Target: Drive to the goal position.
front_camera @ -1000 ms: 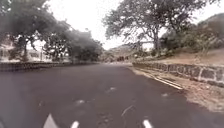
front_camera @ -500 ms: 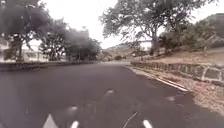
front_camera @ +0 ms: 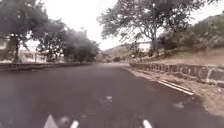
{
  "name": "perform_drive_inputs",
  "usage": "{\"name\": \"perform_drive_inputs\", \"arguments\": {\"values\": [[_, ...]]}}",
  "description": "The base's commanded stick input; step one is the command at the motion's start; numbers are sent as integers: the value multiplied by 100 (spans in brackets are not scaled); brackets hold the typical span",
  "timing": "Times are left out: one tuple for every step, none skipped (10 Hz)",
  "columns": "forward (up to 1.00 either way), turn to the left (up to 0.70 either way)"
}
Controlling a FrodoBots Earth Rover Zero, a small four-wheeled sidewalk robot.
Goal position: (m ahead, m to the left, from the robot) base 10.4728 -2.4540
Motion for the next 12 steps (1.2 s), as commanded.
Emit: {"name": "perform_drive_inputs", "arguments": {"values": [[50,0],[50,0],[50,0],[50,0],[50,0],[50,0],[50,0],[50,0],[50,0],[50,0],[50,0],[50,0]]}}
